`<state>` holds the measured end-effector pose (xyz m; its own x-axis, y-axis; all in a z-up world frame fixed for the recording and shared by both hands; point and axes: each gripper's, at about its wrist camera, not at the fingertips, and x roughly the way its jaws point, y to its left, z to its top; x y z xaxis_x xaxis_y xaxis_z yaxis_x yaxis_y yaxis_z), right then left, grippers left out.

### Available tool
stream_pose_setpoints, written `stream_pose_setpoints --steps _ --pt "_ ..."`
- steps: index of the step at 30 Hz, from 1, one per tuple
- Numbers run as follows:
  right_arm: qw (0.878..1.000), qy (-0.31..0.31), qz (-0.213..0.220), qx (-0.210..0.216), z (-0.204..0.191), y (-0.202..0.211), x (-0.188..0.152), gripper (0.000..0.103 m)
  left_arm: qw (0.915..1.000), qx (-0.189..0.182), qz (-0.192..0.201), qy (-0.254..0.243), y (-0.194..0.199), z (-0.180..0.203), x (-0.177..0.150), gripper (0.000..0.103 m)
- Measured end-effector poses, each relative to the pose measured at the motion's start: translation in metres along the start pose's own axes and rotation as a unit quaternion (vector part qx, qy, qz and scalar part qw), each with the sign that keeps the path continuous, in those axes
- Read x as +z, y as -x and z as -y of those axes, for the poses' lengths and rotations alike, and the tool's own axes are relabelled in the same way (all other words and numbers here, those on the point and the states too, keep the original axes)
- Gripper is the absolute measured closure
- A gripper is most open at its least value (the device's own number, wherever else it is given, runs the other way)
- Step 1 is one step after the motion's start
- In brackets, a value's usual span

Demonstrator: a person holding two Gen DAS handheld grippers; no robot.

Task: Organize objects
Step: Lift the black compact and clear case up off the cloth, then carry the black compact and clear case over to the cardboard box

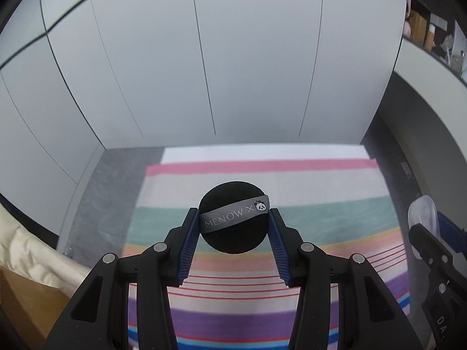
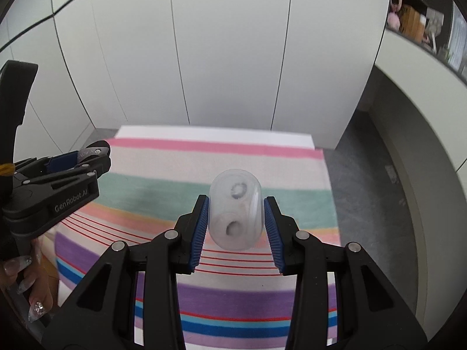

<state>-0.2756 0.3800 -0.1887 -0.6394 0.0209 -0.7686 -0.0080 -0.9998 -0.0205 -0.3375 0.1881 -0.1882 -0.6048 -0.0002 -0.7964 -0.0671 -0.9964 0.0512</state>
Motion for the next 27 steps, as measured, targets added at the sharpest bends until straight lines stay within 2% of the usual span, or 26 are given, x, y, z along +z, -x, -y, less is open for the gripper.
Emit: stream_pose_setpoints --steps 8,15,22,27 --pt "0.999 0.014 0.049 -0.007 -0.019 0.087 0.029 0.063 0.9993 -0.005 0.037 0.009 0.090 -0.019 0.013 0.055" --pt "0.997 0.030 0.071 -0.013 -0.037 0.153 0.037 0.063 0.9972 0.019 0.073 0.002 0.154 -0.021 0.008 0.055" --pt "0.998 0.015 0.066 -0.008 -0.040 0.191 0.032 0.063 0.9967 0.007 0.080 0.001 0.191 -0.018 0.002 0.055" --pt "0.998 0.008 0.063 -0.008 -0.035 0.204 0.024 0.063 0.9974 0.003 0.071 0.003 0.200 -0.018 0.000 0.055"
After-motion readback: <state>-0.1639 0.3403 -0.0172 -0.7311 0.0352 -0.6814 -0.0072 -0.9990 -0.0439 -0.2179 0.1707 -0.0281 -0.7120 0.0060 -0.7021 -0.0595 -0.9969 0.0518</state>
